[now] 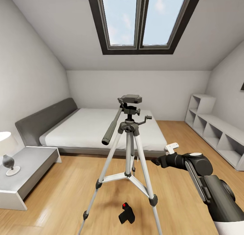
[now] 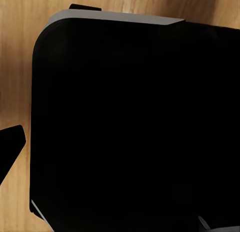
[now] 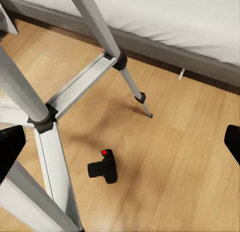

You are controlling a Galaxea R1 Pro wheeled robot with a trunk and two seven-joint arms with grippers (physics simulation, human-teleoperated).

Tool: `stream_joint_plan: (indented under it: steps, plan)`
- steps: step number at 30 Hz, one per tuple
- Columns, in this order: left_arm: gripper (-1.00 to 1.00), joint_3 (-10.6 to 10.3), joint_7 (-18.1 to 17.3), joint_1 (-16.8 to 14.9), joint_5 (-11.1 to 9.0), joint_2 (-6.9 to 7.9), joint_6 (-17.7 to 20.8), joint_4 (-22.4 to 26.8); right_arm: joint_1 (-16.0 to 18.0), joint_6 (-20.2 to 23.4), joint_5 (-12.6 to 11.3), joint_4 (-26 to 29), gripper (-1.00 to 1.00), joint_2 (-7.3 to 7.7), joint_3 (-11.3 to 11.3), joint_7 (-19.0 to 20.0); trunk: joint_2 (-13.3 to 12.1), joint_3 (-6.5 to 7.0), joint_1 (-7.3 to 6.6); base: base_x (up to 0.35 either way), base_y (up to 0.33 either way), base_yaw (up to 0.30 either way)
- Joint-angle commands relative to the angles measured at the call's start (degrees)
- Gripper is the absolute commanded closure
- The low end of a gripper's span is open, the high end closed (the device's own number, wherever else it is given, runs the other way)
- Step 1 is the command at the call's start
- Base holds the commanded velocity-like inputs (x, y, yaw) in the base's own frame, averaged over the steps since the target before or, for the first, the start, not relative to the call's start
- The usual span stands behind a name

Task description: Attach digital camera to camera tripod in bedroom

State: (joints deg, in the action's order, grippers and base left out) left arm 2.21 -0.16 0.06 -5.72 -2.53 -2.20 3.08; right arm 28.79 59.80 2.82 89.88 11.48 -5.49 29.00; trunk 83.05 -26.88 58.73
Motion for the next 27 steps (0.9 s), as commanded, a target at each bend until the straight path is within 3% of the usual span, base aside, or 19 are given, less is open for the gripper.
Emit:
stream_joint_plan:
  steps: [1,7,11,27]
  plan:
    - [-1.00,0.2,0.0,0.0,-0.5,-0.02,-0.1,0.1,0.0,0.2,0.3,0.0,-1.00,0.00,-0.1,0.6,0.0,-0.05,0.00,0.000,0.000,0.000]
    - [-1.00,0.2,0.0,0.0,-0.5,-0.02,-0.1,0.0,0.0,0.2,0.3,0.0,-1.00,-0.16,-0.3,2.9,0.0,-0.05,0.00,0.000,0.000,0.000]
    - [-1.00,0.2,0.0,0.0,-0.5,-0.02,-0.1,0.1,0.0,0.2,0.3,0.0,-1.00,-0.35,-2.1,4.8,0.0,-0.05,0.00,0.000,0.000,0.000]
    - [-1.00,0.2,0.0,0.0,-0.5,-0.02,-0.1,0.0,0.0,0.2,0.3,0.0,-1.00,-0.56,-3.8,5.2,0.0,-0.05,0.00,0.000,0.000,0.000]
